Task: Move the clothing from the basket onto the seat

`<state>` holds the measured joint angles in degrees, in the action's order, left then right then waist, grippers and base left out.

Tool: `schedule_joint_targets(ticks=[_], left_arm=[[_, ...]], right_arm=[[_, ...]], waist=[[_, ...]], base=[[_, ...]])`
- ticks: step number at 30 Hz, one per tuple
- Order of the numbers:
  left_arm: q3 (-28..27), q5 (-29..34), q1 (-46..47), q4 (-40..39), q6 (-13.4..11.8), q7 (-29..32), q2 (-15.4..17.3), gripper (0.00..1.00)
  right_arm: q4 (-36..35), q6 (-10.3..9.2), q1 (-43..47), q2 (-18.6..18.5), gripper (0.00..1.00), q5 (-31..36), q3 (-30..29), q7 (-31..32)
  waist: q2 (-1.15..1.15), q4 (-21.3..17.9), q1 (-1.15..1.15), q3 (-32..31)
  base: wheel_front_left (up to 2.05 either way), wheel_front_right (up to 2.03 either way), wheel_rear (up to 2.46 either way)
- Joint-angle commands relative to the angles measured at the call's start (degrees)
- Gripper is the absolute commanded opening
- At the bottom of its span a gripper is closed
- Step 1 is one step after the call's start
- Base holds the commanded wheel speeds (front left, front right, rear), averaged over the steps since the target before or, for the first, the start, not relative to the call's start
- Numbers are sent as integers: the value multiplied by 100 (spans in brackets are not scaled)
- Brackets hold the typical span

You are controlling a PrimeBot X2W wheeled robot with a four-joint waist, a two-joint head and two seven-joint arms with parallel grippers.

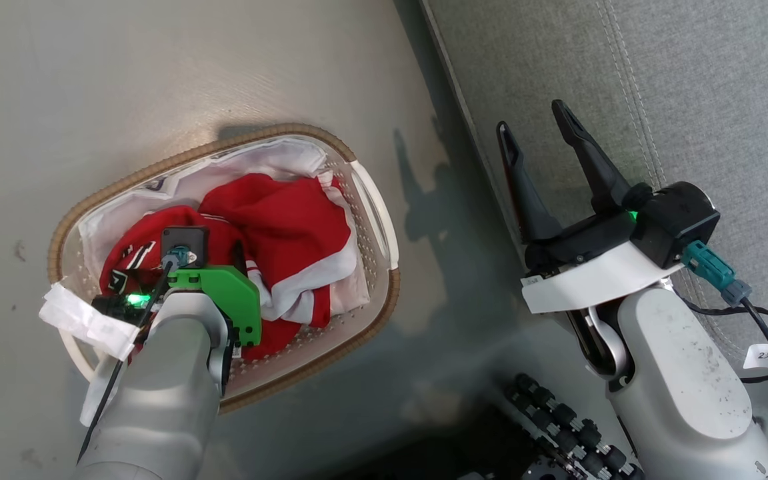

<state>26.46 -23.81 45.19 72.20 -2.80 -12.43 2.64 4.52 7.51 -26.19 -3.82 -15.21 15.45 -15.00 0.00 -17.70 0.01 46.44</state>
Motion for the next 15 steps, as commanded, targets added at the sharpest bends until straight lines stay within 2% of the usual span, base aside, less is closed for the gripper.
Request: schedule_joint_targets(ticks=[1,9,10,11,15], left_arm=[[6,-37,118,29,-39,21,45,100],[49,-82,205,135,-40,167,104,100],[69,-74,207,139,-21,144,104,48],[83,-58,203,140,-16,98,111,0],[124,-43,73,146,-3,-107,99,0]], right_arm=[[1,-4,-42,22,100,-49,2,-26],[-28,-4,-130,54,100,-68,69,-26],[-20,-4,-130,58,100,-69,70,-26],[-6,-4,-131,60,100,-69,69,-26],[85,-4,-86,66,100,-74,72,-26]], waist=[[0,-60,-1,85],[0,-95,-1,222],[0,-92,-1,221],[0,-88,-1,210],[0,-56,-1,55]], base=[[0,0,0],[0,0,0],[0,0,0],[0,0,0],[0,0,0]])
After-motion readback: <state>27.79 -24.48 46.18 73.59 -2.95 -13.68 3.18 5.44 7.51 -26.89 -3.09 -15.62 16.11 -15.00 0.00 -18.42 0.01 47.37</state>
